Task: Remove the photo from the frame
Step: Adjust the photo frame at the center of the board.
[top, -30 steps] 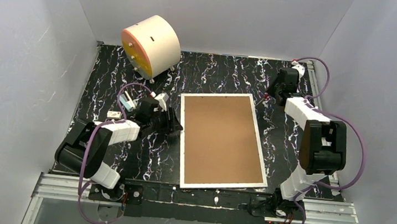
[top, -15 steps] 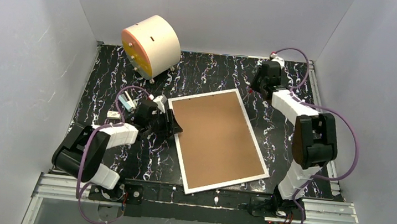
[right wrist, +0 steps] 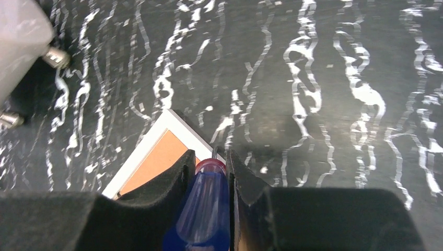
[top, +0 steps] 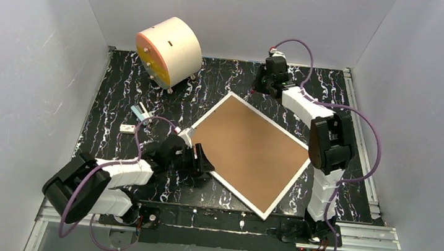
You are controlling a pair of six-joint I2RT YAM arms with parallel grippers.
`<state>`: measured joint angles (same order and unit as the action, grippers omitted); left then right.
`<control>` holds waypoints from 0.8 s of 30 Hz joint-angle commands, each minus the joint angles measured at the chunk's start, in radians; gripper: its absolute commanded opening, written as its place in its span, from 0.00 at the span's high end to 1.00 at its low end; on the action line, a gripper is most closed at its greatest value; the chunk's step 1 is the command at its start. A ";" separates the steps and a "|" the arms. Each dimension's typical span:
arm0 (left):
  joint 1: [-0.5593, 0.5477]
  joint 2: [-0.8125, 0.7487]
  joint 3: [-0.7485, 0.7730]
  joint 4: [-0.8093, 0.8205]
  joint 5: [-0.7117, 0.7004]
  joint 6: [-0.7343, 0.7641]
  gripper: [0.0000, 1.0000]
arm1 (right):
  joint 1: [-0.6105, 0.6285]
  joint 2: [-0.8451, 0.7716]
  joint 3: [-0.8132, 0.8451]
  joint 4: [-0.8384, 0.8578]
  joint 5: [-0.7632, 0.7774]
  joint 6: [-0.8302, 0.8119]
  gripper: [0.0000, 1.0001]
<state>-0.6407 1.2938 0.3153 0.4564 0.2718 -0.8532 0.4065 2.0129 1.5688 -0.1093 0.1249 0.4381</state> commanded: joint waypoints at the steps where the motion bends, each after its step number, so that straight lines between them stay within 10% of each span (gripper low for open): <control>1: -0.062 -0.059 -0.051 0.020 -0.109 -0.096 0.46 | 0.066 0.024 0.078 -0.057 -0.172 0.004 0.99; 24: -0.408 0.178 0.006 0.318 -0.258 -0.257 0.46 | 0.281 -0.017 0.007 -0.072 -0.221 -0.169 0.99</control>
<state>-1.0218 1.4117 0.2813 0.7067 0.1520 -1.1099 0.6106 2.0396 1.6081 -0.0658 0.0406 0.2874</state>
